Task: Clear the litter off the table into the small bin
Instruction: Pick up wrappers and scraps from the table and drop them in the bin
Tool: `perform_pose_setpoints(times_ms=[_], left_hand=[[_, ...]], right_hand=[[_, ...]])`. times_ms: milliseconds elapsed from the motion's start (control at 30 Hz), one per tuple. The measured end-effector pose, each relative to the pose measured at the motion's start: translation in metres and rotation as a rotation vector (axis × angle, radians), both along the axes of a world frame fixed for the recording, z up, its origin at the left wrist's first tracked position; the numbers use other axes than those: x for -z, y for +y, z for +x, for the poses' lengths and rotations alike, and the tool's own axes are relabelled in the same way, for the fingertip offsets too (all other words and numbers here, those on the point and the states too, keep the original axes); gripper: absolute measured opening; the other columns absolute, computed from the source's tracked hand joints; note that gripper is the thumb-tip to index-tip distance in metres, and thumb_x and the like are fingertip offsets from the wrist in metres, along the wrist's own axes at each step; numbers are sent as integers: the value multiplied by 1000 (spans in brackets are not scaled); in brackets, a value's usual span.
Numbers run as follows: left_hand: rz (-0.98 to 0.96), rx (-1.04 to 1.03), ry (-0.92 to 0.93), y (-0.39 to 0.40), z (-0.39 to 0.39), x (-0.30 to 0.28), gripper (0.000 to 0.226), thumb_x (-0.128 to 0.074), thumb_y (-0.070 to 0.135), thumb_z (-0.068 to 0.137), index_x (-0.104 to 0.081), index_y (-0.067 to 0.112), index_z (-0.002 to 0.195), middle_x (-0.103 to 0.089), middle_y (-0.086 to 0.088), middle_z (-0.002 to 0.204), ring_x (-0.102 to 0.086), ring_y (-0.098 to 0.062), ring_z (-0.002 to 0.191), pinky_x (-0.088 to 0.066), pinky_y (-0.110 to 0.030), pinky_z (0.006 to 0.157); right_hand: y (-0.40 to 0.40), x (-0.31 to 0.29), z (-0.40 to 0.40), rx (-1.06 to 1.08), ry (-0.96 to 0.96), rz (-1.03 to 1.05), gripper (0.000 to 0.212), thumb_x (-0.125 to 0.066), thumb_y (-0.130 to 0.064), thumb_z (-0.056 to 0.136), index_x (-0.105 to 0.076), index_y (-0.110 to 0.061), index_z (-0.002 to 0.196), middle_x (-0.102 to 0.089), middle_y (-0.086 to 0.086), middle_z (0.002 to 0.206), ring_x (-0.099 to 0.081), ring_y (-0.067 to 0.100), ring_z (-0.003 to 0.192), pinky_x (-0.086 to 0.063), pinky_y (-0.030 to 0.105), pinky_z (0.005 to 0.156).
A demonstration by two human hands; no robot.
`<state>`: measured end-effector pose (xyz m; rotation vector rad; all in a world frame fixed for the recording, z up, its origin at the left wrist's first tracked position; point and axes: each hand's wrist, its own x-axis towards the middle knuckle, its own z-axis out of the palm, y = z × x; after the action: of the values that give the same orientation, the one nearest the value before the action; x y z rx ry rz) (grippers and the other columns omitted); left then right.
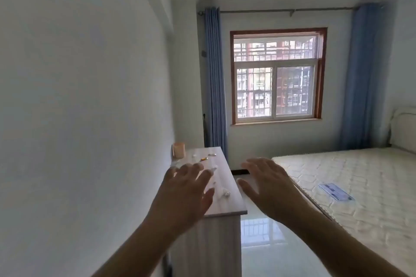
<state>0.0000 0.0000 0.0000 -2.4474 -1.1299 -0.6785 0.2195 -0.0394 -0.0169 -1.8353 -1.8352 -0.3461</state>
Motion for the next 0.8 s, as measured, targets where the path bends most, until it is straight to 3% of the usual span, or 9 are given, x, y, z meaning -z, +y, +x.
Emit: perform_pose_setpoints(times_ms=[200,367,567,700,800], left_hand=[[-116,49,35,21,4,67,39,-40,48,91,-44,28,124,-47,2,139,-40,-20,129,-35,-41,107],[-209,145,38,16,44,115,38,-38,45,91,-45,26,124,-52,0,129,-47,-23,119,-37,-41,98],[-184,182,132,43,101,152,39,-62,40,78,-57,24,114,-67,1,99,-64,-20,91,-51,-37,77],[-360,149,148,79,137,174,42,-42,42,91,-41,26,130,-52,0,128,-48,-22,119,-36,-40,98],[-452,147,80,101,158,185,45,-37,49,91,-36,32,133,-44,7,135,-39,-15,125,-30,-35,102]], right_hand=[[-5,60,8,93,-249,53,40,-54,-46,86,-59,-17,115,-65,5,114,-59,27,108,-47,42,95],[-7,106,24,117,-217,-17,35,-58,-43,85,-62,-20,112,-66,1,108,-63,23,99,-49,38,86],[2,163,75,180,-105,-142,32,-57,-44,86,-63,-23,109,-68,-3,106,-64,18,98,-51,36,83],[24,182,110,176,-22,-204,34,-54,-45,87,-61,-24,112,-66,-3,112,-62,18,103,-49,35,88],[47,188,141,163,12,-257,37,-50,-45,89,-58,-24,118,-63,-3,120,-59,18,110,-46,34,94]])
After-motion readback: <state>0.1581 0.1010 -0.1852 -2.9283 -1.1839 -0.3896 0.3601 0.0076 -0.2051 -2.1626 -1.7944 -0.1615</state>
